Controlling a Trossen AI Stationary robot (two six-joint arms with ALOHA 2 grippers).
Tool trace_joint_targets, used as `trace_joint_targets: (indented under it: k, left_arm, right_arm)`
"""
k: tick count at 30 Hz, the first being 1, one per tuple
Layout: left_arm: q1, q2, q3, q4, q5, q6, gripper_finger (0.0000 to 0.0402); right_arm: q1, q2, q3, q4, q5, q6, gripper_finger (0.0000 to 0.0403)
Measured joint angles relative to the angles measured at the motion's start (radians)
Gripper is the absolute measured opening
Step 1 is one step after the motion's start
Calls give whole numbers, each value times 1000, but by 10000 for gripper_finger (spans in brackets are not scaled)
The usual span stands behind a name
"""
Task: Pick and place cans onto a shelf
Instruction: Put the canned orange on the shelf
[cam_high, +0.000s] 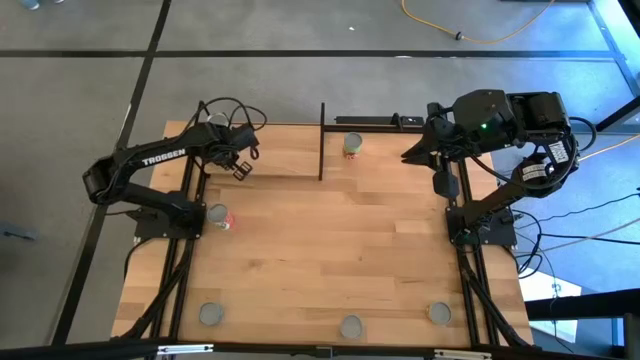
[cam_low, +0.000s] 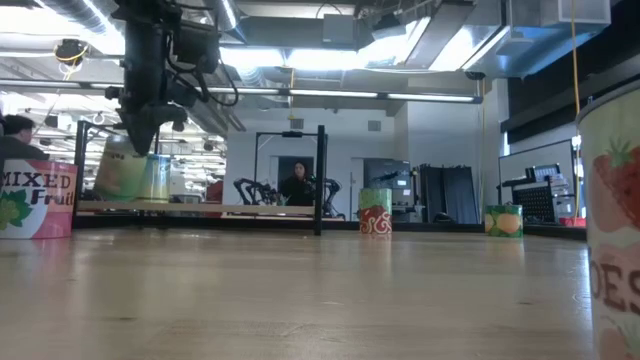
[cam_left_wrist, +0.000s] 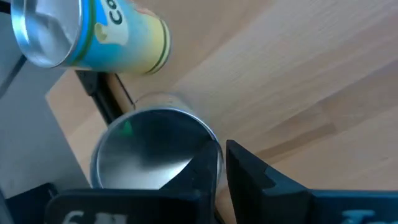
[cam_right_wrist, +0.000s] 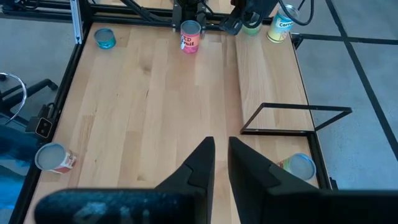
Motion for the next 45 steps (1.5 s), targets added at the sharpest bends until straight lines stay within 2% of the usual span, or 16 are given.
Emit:
trace_joint_targets:
  k: [11,17,26,36,45]
  left_arm:
    - [0,0,1,-1,8,4,36]
    - [0,0,2,-1,7,5,5]
    - [0,-1,3,-15,7,6,1]
    - [0,-2,131,-83,10,42,0]
    - [0,-1,139,-125,-1,58,0]
  right_arm:
    - [0,0,0,3,0,0,48]
    - [0,0,0,11,0,0,48]
    - [0,0,0,11,0,0,48]
    - [0,0,0,19,0,-1,48]
    - [0,0,0,19,0,-1,48]
